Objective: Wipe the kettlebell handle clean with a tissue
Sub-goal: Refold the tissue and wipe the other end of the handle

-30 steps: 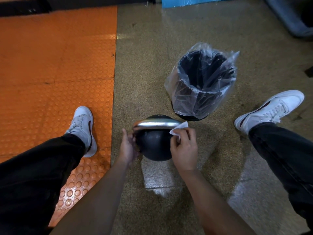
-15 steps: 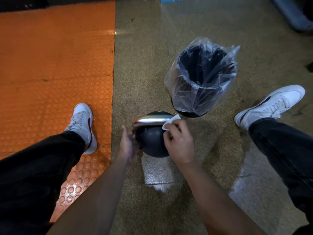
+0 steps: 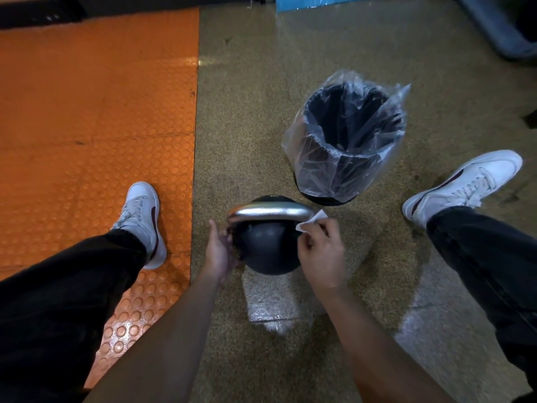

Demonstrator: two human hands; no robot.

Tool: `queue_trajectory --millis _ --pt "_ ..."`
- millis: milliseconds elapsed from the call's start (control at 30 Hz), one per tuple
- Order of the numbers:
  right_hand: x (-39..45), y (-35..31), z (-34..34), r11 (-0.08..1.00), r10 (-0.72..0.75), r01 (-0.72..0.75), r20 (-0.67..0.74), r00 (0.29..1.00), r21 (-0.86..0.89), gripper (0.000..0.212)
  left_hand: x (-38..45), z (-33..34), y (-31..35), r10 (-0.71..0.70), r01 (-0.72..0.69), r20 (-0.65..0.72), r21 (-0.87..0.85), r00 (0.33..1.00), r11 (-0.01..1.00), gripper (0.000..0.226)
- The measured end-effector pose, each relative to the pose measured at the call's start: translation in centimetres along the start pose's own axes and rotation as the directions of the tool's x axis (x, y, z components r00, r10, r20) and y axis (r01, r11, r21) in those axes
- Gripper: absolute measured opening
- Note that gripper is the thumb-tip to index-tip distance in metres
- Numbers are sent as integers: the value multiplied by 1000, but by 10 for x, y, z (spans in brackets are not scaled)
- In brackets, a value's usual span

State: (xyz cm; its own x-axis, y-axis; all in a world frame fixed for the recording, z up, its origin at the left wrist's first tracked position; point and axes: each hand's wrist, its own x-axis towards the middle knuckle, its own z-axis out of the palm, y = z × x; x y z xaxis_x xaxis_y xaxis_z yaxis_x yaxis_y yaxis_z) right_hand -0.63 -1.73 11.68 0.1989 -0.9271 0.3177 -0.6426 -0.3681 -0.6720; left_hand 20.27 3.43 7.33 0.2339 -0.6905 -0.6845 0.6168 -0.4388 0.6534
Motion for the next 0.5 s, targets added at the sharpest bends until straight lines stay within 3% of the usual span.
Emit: queue_trajectory --millis 133,233,300,400,500 --pt "9 -17 -1 982 -191 191 39 981 1 17 -1 2 -2 2 -2 0 -1 1000 1000 77" --pt "4 -9 4 993 -116 119 97 988 -24 19 1 0 -2 14 -14 15 1 1000 1000 76" --pt "2 2 -1 999 -26 27 42 999 -26 20 0 0 -1 14 -14 18 5 1000 1000 76" --pt "10 -6 -8 993 -115 115 -4 993 -4 17 0 2 -1 8 -8 11 2 1000 1000 75" --pt "12 -14 -1 977 -213 215 68 975 -16 15 1 1 -2 8 -8 9 -1 1000 1000 76"
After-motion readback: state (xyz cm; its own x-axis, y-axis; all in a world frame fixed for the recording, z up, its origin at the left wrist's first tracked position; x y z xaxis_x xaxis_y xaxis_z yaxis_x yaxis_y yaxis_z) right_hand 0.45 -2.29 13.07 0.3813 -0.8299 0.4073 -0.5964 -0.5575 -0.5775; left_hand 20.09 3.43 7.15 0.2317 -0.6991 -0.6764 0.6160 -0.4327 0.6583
